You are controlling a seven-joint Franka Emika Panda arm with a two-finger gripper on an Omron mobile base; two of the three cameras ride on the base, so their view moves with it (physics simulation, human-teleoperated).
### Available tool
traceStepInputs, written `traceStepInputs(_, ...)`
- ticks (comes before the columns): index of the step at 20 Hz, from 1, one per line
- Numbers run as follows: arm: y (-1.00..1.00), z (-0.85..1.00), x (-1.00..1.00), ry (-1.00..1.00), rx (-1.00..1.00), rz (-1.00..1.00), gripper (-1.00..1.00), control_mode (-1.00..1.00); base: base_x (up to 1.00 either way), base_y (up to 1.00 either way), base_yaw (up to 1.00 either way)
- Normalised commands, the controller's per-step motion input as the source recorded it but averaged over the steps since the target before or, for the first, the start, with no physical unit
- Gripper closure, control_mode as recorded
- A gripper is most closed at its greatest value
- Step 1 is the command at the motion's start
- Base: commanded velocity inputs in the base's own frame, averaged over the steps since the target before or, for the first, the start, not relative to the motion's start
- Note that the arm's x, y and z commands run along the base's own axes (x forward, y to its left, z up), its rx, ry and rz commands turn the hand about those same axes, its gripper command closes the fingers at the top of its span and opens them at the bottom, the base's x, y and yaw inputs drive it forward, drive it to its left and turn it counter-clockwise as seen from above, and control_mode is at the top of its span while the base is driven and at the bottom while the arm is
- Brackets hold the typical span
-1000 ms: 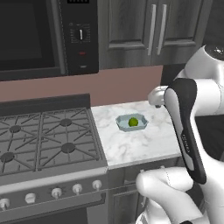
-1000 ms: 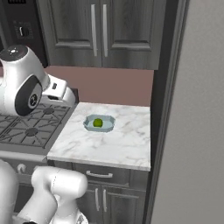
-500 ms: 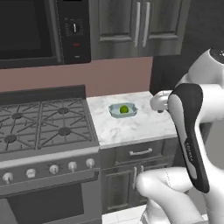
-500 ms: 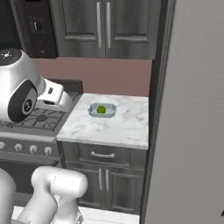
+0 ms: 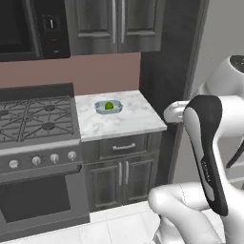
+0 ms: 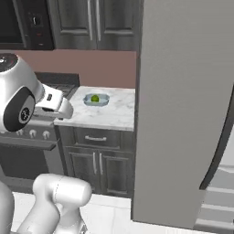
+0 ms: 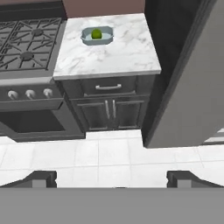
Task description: Take the lime and onion out of the freezer and place them in the tupperware container on the counter. Then put the tupperware containing the vegetables back in the freezer.
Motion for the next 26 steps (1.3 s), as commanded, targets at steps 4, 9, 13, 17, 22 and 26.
traceStepInputs(4, 0.00, 0.00, 0.00, 0.00, 0.00, 0.00, -1.00, 1.00, 0.13, -1.00, -0.07)
traceStepInputs(9, 0.00, 0.00, 0.00, 0.00, 0.00, 0.00, -1.00, 1.00, -0.01, -1.00, -0.05)
traceStepInputs(13, 0.00, 0.00, 0.00, 0.00, 0.00, 0.00, -1.00, 1.00, -0.06, -1.00, -0.02)
traceStepInputs(17, 0.00, 0.00, 0.00, 0.00, 0.00, 0.00, -1.00, 1.00, 0.01, -1.00, 0.00)
traceStepInputs(22, 0.00, 0.00, 0.00, 0.00, 0.00, 0.00, -1.00, 1.00, 0.22, -0.73, 0.00)
traceStepInputs(26, 0.00, 0.00, 0.00, 0.00, 0.00, 0.00, -1.00, 1.00, 0.36, -0.02, 0.00)
